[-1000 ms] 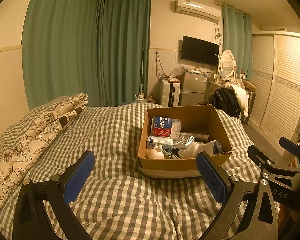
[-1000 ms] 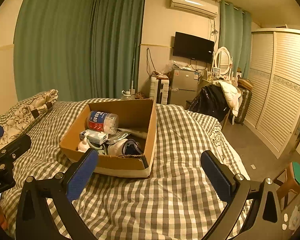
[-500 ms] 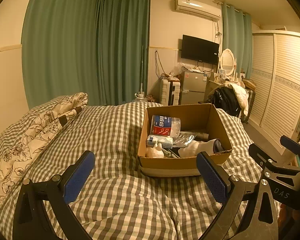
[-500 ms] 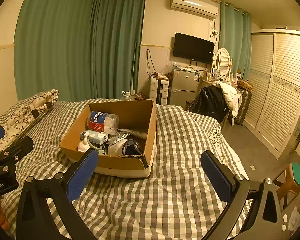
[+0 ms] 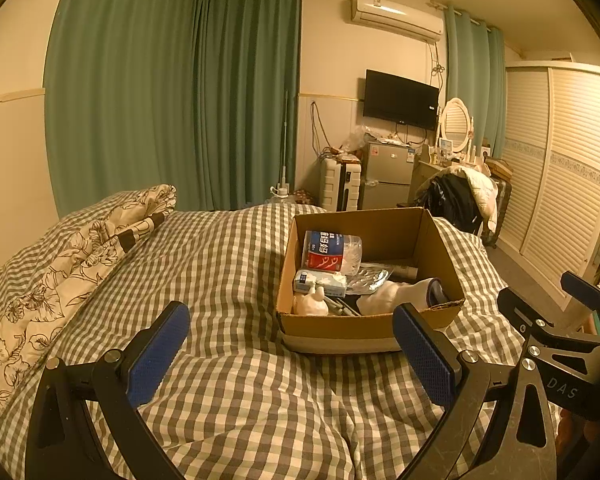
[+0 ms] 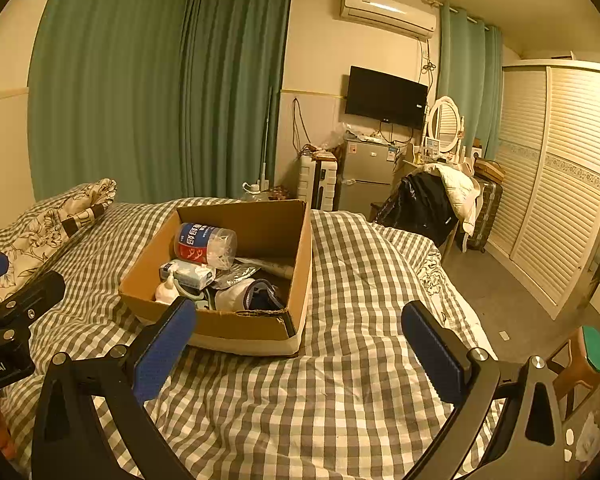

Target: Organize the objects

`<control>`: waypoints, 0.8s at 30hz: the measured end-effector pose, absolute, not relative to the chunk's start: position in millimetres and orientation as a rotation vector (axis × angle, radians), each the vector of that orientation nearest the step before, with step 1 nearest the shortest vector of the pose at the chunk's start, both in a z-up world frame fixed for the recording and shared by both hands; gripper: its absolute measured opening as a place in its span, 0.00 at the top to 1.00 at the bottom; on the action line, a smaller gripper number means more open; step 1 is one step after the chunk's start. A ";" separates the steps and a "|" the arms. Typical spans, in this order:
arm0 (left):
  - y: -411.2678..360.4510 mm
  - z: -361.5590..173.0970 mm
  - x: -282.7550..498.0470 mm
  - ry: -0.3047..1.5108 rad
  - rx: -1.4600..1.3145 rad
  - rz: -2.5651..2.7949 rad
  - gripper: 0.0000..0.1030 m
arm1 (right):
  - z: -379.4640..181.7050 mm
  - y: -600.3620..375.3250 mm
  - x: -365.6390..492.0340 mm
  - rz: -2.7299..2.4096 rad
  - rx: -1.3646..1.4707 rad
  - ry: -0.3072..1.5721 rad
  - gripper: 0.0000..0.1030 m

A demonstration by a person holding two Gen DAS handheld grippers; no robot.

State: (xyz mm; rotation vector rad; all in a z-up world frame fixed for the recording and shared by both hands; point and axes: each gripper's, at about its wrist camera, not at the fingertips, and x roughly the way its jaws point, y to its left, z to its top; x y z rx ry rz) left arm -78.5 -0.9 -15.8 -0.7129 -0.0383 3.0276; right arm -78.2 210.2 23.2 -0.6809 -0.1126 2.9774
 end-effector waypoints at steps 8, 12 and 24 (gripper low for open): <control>-1.1 -15.9 -78.7 -0.037 -0.713 3.030 0.00 | 21.3 209.3 -78.5 2.973 -0.692 -0.123 0.00; -0.2 -15.9 -78.4 -0.037 -0.715 3.031 0.00 | 21.7 209.3 -77.7 2.971 -0.688 -0.126 0.00; 4.0 -15.5 -75.1 -0.016 -0.686 3.043 0.00 | 22.0 210.0 -77.7 2.971 -0.692 -0.128 0.00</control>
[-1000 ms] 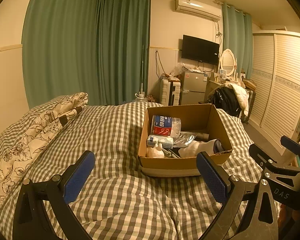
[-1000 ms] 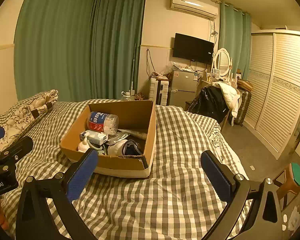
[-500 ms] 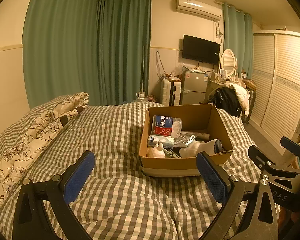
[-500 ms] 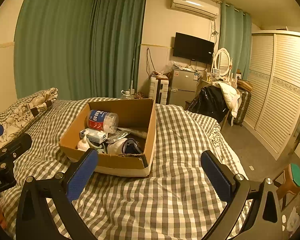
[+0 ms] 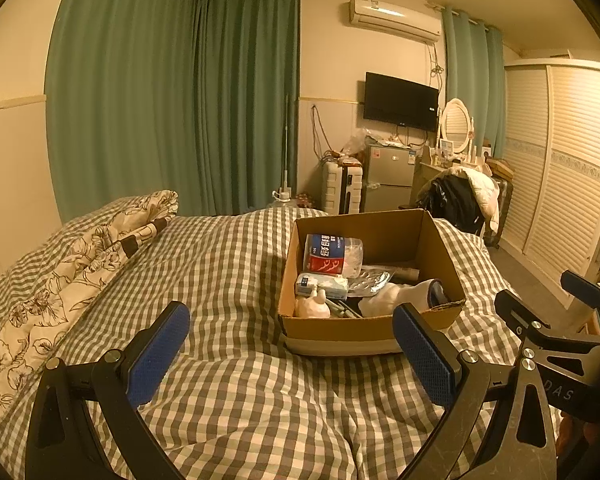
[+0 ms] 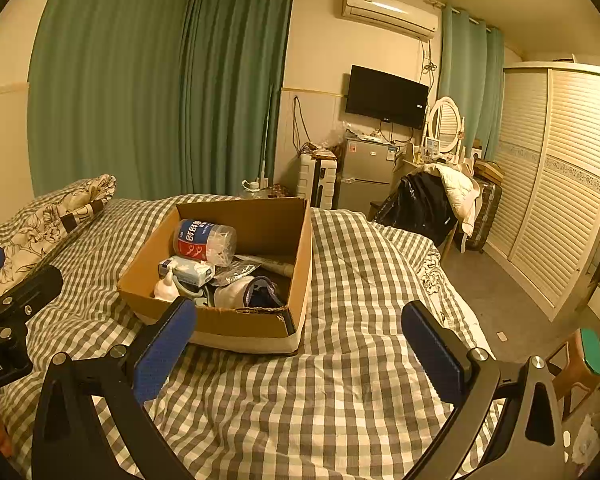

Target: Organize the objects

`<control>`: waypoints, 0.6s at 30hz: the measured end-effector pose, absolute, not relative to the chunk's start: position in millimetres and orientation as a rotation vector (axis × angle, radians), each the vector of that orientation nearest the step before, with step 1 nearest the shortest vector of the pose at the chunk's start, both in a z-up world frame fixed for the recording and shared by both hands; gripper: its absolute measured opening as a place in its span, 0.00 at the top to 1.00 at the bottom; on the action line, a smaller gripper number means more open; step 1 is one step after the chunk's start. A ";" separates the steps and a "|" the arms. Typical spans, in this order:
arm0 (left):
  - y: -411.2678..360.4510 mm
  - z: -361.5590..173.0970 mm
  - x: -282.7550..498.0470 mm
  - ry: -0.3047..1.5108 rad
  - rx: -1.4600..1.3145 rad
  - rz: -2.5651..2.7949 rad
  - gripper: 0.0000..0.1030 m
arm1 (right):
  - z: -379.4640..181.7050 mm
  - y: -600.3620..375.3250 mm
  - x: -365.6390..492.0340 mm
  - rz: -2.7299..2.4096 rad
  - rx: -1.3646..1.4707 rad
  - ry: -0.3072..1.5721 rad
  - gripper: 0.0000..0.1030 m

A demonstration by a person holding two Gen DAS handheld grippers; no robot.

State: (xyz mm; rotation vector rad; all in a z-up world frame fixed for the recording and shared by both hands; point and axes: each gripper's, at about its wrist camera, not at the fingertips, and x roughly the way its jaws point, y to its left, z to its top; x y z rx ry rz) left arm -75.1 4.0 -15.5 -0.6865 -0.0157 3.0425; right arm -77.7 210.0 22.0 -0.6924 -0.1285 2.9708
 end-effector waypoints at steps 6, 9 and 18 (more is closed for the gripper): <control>4.6 -15.6 -74.7 -0.018 -0.688 3.043 0.00 | 21.8 210.2 -77.5 2.970 -0.696 -0.131 0.00; 4.7 -15.8 -74.8 -0.017 -0.689 3.042 0.00 | 21.7 209.7 -77.8 2.969 -0.697 -0.132 0.00; 5.3 -16.4 -74.1 -0.017 -0.690 3.042 0.00 | 20.4 209.1 -78.4 2.968 -0.703 -0.136 0.00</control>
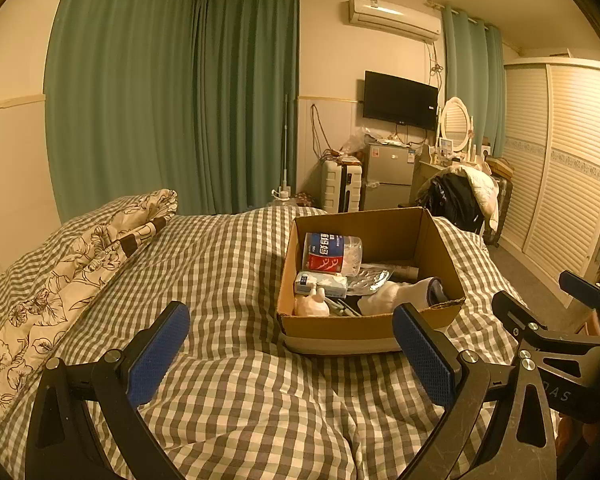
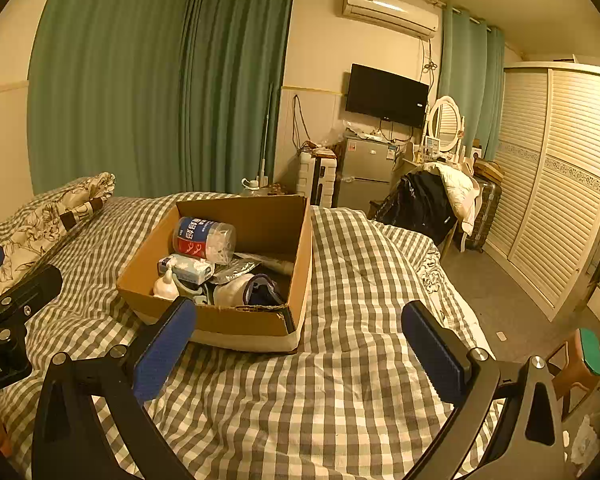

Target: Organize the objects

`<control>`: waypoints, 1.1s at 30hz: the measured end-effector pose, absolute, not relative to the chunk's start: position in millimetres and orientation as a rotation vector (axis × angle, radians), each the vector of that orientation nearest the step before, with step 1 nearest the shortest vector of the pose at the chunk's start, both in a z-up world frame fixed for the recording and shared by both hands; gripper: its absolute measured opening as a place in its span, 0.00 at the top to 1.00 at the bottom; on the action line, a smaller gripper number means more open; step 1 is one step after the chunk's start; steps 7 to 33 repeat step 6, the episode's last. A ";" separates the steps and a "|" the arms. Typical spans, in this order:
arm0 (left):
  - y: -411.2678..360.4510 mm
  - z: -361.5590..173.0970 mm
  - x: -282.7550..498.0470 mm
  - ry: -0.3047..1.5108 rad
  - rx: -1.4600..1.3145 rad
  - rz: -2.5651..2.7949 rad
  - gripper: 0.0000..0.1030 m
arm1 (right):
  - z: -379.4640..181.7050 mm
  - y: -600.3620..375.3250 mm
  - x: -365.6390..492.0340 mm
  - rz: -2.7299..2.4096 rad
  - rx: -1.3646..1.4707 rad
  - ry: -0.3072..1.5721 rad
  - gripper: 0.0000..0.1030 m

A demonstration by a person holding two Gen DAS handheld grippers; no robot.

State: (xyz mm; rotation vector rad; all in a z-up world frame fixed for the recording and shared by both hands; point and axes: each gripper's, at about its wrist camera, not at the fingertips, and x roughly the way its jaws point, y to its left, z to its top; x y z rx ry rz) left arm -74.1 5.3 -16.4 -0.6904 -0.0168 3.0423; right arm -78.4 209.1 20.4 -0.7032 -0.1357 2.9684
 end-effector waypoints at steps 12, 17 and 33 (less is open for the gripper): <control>6.0 -17.5 -74.8 -0.012 -0.697 3.037 0.00 | 19.3 208.1 -78.8 2.966 -0.709 -0.141 0.00; 6.0 -17.5 -74.8 -0.012 -0.697 3.037 0.00 | 19.3 208.1 -78.8 2.966 -0.709 -0.141 0.00; 6.0 -17.5 -74.8 -0.012 -0.697 3.037 0.00 | 19.3 208.1 -78.8 2.966 -0.709 -0.141 0.00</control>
